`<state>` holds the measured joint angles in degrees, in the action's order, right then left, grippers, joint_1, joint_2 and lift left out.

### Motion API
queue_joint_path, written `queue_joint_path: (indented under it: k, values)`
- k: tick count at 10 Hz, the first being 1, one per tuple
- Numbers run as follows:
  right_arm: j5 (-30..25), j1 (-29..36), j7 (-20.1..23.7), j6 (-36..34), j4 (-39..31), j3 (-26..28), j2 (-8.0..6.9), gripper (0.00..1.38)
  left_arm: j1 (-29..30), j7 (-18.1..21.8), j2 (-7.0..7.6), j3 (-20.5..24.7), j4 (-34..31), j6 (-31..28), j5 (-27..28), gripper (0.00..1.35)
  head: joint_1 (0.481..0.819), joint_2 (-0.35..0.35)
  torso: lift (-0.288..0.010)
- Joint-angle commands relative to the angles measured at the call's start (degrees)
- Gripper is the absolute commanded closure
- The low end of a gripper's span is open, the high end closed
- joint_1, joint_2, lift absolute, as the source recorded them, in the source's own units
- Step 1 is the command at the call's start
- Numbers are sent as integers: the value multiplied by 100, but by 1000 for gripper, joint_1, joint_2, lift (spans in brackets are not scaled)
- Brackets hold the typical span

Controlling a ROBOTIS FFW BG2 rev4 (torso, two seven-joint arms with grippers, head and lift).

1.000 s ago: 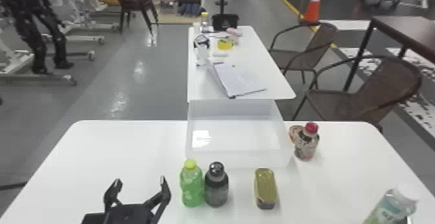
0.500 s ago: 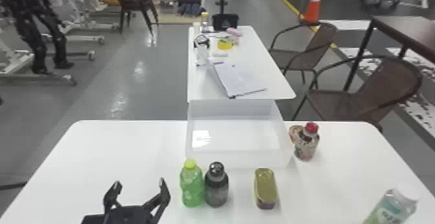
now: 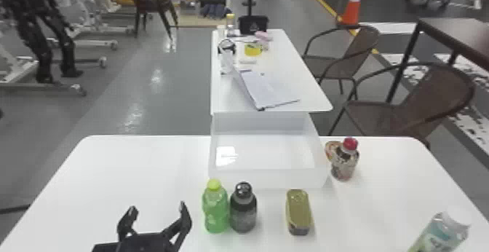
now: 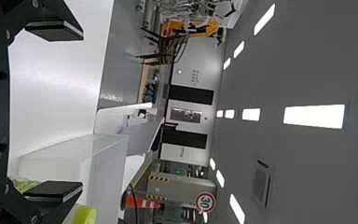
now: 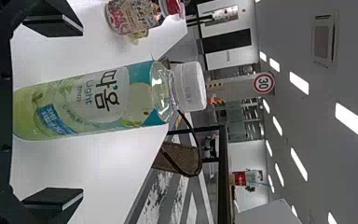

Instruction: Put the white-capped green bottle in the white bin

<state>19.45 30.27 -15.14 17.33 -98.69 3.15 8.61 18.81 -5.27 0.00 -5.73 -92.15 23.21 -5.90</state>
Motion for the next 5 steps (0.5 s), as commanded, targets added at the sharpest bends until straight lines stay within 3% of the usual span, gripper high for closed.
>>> queue_joint_path:
  k: [1, 5]
  values:
    - [-3, -258, 160, -107, 201, 19, 123, 90, 0, 0, -15, -7, 21, 17, -43, 167, 549, 0, -100]
    - [164, -566, 477, -300, 412, 80, 431, 90, 0, 0, -15, -16, 48, 26, -105, 167, 549, 0, -100]
